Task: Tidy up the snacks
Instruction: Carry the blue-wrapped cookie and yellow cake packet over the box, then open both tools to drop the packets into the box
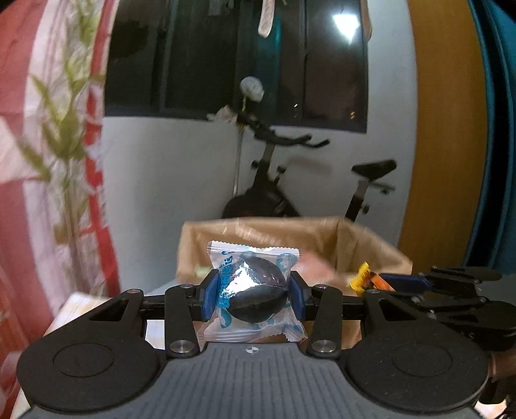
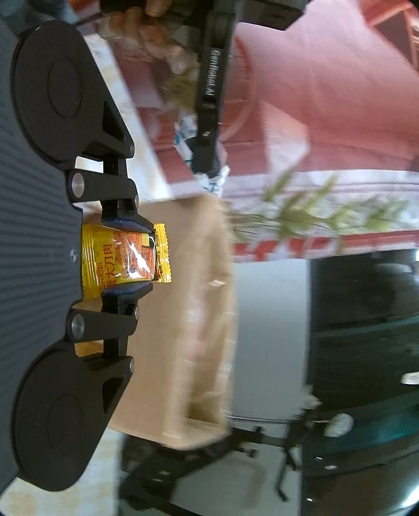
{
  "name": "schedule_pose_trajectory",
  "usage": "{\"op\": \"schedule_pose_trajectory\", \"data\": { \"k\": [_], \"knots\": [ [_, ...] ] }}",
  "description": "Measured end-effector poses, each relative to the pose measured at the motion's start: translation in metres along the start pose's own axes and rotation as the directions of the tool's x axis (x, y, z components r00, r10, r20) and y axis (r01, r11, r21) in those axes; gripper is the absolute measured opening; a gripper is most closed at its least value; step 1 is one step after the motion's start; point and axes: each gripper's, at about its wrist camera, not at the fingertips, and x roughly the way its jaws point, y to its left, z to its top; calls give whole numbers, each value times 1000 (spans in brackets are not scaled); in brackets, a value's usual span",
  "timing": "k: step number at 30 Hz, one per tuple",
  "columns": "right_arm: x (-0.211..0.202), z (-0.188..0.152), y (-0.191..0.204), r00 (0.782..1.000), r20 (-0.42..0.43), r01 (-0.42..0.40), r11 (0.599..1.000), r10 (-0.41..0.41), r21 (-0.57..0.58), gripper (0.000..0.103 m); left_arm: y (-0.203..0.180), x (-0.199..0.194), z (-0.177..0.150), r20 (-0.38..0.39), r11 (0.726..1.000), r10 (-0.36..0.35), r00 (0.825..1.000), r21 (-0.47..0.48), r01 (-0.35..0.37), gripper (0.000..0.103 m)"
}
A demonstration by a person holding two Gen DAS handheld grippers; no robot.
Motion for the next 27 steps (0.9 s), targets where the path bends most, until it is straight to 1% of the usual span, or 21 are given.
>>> {"op": "schedule_pose_trajectory", "data": {
  "k": [2, 4, 6, 7, 8, 11, 13, 14, 15, 16, 17, 18, 19, 20, 23, 25, 27],
  "knots": [
    [5, 18, -10, 999, 27, 40, 999, -40, -16, 34, -3, 15, 12, 12, 1000, -12, 1000, 6, 12, 47],
    [17, 30, -20, 995, 30, 95, 995, -94, -40, 34, -5, 37, 22, 6, 1000, -26, 1000, -8, 26, 47],
    [32, 39, -28, 985, -3, 175, 983, -175, -54, 34, -8, 59, 26, -23, 999, -36, 999, -16, 36, 47],
    [39, 43, -32, 978, -24, 207, 977, -208, -54, 34, -11, 68, 28, -35, 1000, -23, 999, -9, 22, 47],
    [44, 45, -36, 974, -37, 223, 974, -225, -48, 34, -15, 77, 29, -45, 1000, -12, 999, 3, 12, 47],
    [57, 45, -45, 964, -64, 259, 966, -260, -27, 34, -22, 99, 29, -71, 1000, -18, 997, 22, 20, 47],
    [63, 44, -48, 953, -73, 294, 956, -295, -20, 35, -25, 108, 26, -80, 999, -21, 997, 37, 24, 48],
    [65, 42, -49, 947, -72, 312, 950, -313, -21, 36, -26, 113, 26, -83, 998, -19, 996, 51, 23, 49],
    [68, 41, -52, 942, -73, 326, 945, -327, -21, 37, -27, 115, 23, -89, 998, -6, 996, 69, 13, 54],
    [67, 38, -53, 938, -78, 338, 941, -338, -22, 39, -28, 116, 21, -93, 997, 8, 996, 83, -1, 62],
    [67, 37, -54, 935, -81, 345, 938, -345, -21, 45, -26, 116, 20, -95, 996, 24, 995, 91, -15, 65],
    [63, 35, -56, 934, -80, 347, 938, -348, -17, 49, -21, 116, 19, -93, 996, 30, 995, 89, -22, 68],
    [58, 33, -56, 936, -73, 344, 939, -344, -9, 56, -18, 112, 18, -92, 997, 29, 995, 81, -22, 70],
    [56, 33, -56, 938, -68, 341, 940, -340, -3, 61, -14, 109, 18, -96, 998, 28, 995, 66, -21, 71],
    [47, 35, -52, 946, -57, 321, 947, -319, 19, 61, -2, 94, 16, -110, 1000, 13, 994, 4, -12, 71],
    [37, 33, -46, 954, -45, 299, 954, -297, 34, 61, 2, 80, 15, -112, 1000, 11, 994, -12, -13, 72],
    [27, 30, -38, 957, -31, 290, 957, -289, 33, 61, 5, 66, 12, -111, 1000, 18, 994, -15, -20, 74]
  ]
}}
